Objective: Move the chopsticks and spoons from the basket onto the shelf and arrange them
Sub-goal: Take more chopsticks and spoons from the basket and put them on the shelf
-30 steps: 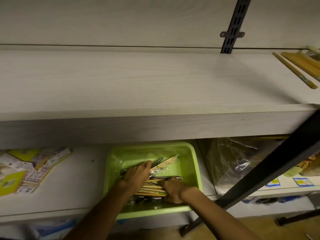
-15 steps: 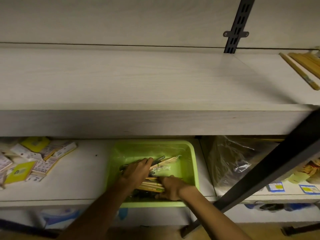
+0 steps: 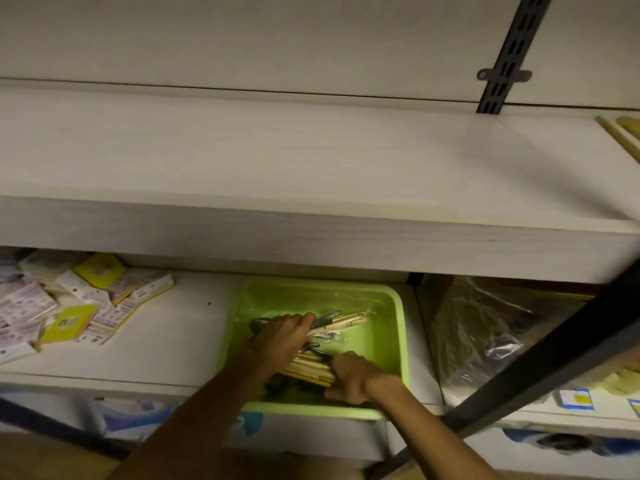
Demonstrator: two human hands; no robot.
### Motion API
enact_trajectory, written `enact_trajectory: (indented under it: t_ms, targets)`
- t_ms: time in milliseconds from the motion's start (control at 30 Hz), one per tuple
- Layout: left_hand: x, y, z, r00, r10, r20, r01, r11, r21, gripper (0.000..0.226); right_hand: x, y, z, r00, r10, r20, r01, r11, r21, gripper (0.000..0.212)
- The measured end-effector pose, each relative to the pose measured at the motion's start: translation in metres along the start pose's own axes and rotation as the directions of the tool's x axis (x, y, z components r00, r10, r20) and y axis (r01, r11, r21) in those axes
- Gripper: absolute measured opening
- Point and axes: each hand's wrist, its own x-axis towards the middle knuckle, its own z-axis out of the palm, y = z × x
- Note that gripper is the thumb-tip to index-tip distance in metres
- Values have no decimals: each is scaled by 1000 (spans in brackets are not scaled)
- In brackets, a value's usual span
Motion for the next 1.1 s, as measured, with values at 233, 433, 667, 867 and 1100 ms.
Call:
enact_trajectory:
  t_ms: [233, 433, 667, 867, 1100]
  targets:
    - [0, -12, -13, 999, 45, -12, -45, 999, 0, 44, -18, -21, -26, 992, 37, -123, -76, 940, -332, 35]
    - [4, -27, -30, 996, 87, 28, -81, 983, -164, 36, -49, -36, -44, 963, 157, -218, -237, 876, -420, 32]
    - [0, -31, -45, 992, 113, 62, -94, 962, -256, 37, -83, -43, -43, 890, 268, -369, -411, 822, -394, 29]
    - [-5, -35, -56, 993, 102, -51, -112, 961, -254, 39, -99, -47, -30, 830, 293, -475, -448, 857, -254, 23]
    - [-7, -40, -65, 977, 71, -203, -124, 958, -259, 33, -111, -42, -29, 792, 398, -464, -460, 887, -24, 30]
